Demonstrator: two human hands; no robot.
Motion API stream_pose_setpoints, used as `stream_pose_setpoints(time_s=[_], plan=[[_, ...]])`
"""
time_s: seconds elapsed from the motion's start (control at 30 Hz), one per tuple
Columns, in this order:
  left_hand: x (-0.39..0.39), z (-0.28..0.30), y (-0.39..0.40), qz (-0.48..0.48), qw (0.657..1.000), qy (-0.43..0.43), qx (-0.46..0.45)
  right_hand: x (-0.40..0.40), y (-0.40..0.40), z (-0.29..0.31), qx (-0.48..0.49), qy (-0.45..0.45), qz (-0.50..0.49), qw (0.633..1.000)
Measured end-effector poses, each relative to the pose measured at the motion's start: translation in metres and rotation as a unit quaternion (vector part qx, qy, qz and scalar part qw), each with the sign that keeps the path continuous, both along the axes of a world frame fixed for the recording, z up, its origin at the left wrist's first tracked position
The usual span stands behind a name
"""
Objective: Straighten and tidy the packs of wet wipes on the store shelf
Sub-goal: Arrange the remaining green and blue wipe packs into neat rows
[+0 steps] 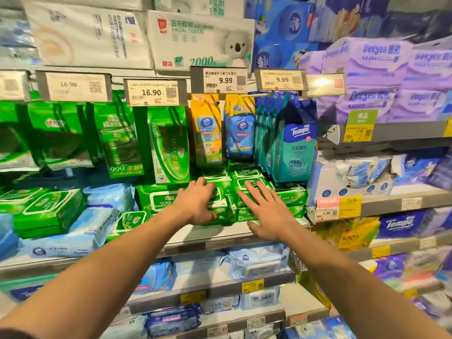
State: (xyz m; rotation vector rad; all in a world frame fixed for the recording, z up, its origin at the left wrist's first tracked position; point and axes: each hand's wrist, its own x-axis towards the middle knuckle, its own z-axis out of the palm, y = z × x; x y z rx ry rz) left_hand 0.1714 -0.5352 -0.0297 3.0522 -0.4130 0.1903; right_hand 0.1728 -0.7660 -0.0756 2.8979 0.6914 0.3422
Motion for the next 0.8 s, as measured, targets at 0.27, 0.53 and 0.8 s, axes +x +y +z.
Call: stream_pose_setpoints(time_s=[0.27, 0.53, 0.8], plan=[[0.040, -0.001, -0.026, -0.003, 1.000, 0.013, 0.009, -0.037, -0.046, -0.008, 0.079, 0.034, -0.020, 0.996], [0.066, -0.023, -0.030, -0.034, 0.998, 0.017, -0.052, -0.043, -0.067, -0.026, 0.123, 0.066, -0.064, 0.988], [0.061, -0.029, -0.037, -0.045, 0.998, 0.033, 0.005, -0.038, -0.046, -0.030, 0.147, 0.112, -0.068, 0.980]])
